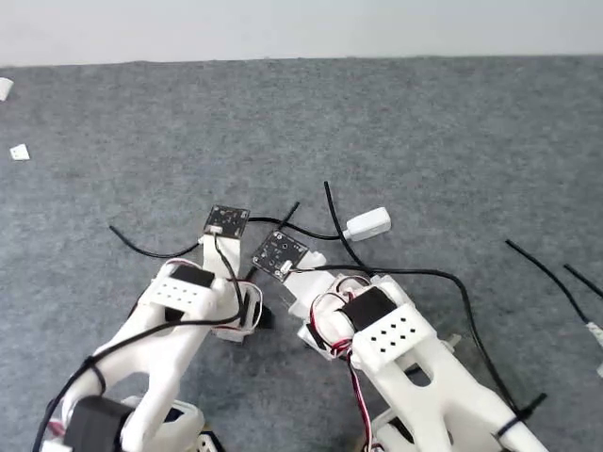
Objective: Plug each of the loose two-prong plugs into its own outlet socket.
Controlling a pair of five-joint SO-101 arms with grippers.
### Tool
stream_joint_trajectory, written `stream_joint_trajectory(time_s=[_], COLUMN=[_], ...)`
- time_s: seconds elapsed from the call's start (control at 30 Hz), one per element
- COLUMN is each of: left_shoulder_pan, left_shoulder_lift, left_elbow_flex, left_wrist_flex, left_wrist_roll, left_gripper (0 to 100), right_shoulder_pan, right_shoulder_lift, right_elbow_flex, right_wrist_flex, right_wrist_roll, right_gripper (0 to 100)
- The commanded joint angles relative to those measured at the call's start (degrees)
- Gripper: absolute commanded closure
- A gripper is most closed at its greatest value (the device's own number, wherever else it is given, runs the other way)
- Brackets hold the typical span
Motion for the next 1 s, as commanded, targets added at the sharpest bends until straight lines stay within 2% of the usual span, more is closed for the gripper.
stream_joint_trajectory(time_s=[0.0,0.23,0.47,0.67,0.8,0.97], left_shoulder_pan=[0.62,0.44,-4.04,-4.13,-4.13,-4.13], left_shoulder_lift=[-7.21,-22.42,-24.79,-24.79,-24.79,-24.79], left_elbow_flex=[1.45,8.66,9.71,9.98,9.98,10.24], left_wrist_flex=[-0.88,-2.55,-2.90,-2.90,-2.90,-2.90], left_wrist_roll=[0.70,0.62,-0.79,-0.88,-0.88,-0.88], left_gripper=[61,60,60,60,60,60], right_shoulder_pan=[2.59,10.24,11.38,14.64,15.69,16.13], right_shoulder_lift=[-1.63,0.13,17.54,36.97,48.75,60.53], right_elbow_flex=[-5.01,-14.33,-33.85,-51.52,-58.02,-63.03], right_wrist_flex=[4.09,16.31,33.01,40.40,40.75,40.75], right_wrist_roll=[-0.62,0.44,1.49,1.41,1.41,1.49], right_gripper=[99.0,99.0,99.0,99.0,98.7,91.0])
